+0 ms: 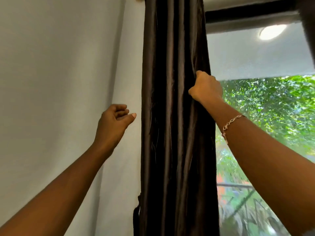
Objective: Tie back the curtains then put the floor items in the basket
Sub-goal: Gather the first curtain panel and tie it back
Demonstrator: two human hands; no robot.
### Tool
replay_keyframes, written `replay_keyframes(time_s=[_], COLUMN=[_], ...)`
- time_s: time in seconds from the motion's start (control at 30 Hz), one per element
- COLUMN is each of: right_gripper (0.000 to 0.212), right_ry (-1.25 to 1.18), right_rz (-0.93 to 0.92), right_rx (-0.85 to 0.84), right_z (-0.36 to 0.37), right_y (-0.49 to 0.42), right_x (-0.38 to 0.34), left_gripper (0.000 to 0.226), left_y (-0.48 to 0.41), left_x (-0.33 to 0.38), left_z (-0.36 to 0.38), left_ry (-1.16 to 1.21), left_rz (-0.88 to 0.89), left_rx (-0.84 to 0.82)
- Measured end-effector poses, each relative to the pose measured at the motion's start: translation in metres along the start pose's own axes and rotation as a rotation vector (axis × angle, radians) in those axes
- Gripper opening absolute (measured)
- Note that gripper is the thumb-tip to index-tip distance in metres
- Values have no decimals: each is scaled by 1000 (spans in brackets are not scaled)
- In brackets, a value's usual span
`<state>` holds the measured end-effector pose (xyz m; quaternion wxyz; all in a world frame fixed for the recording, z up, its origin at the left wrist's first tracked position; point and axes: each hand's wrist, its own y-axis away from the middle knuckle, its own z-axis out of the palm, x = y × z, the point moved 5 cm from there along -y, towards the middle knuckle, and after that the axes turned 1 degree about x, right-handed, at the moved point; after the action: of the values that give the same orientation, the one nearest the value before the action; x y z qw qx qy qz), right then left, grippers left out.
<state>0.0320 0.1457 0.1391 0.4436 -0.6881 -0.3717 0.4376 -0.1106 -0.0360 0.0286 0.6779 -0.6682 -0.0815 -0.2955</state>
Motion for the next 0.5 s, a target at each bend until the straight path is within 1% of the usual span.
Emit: replay_keyframes(time_s=[0.07, 0.17, 0.3, 0.4, 0.5], right_gripper=[21, 29, 31, 31, 31], right_ry=[5, -2, -61, -115, -198], right_rz=[11, 16, 13, 7, -5], right_rx=[-22, -66, -156, -256, -350], right_z=[-2, -2, -2, 2, 12], right_y=[17, 39, 70, 96, 123], right_x=[11, 21, 34, 44, 49], left_gripper=[36, 32, 28, 28, 29], left_y=[12, 34, 67, 86, 99], left_x=[12, 32, 52, 52, 41], left_z=[12, 31, 57, 75, 80], left_ry=[-21, -48, -39, -50, -92], left_rz=[43, 125, 225, 210, 141], left_rx=[23, 54, 49, 34, 79])
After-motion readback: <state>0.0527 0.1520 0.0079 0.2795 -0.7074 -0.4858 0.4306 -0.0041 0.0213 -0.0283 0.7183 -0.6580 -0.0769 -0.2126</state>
